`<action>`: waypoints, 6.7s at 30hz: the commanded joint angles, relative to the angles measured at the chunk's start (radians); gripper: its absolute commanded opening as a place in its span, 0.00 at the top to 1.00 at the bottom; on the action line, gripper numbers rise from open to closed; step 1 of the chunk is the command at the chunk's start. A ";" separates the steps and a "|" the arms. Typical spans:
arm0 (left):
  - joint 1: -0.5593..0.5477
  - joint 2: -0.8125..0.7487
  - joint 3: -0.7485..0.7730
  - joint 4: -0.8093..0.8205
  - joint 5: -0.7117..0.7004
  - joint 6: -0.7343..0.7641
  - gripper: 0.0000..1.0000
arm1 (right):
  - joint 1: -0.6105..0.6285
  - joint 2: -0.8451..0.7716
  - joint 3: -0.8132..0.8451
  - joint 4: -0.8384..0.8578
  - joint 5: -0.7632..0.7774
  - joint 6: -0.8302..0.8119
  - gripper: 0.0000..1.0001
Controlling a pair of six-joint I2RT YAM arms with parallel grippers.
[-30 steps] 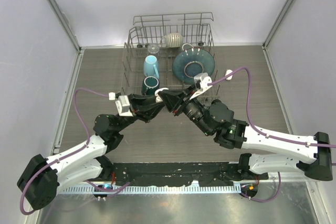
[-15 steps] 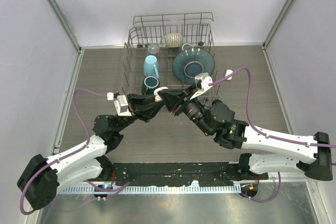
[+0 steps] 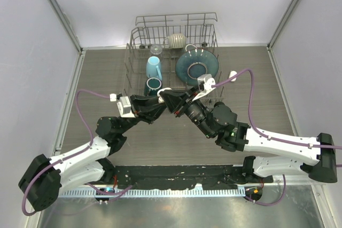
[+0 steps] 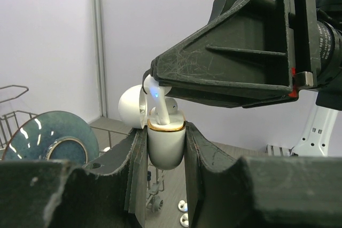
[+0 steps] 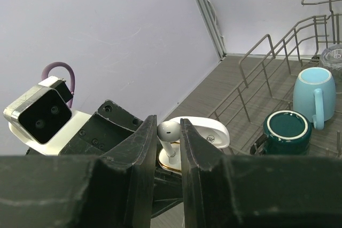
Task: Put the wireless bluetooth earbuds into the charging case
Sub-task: Place the earbud in the charging case, then close the charging case, then place the charging case at the center of the board.
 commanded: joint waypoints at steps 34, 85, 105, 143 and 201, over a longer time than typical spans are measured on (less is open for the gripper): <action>-0.012 0.006 0.017 0.127 -0.089 0.017 1.00 | 0.016 -0.036 0.006 -0.118 -0.012 0.034 0.74; -0.014 0.031 0.021 0.118 -0.041 -0.019 1.00 | 0.014 -0.022 0.212 -0.411 -0.033 0.049 0.99; -0.018 0.023 0.026 0.090 -0.014 -0.021 1.00 | 0.008 -0.119 0.172 -0.302 -0.027 0.052 0.91; -0.024 0.036 0.144 -0.160 0.235 0.023 1.00 | -0.286 -0.017 0.267 -0.694 -0.300 0.290 0.66; -0.093 0.773 -0.166 -0.039 -0.236 -0.860 0.92 | -0.288 -0.244 0.042 -0.789 0.192 0.405 0.63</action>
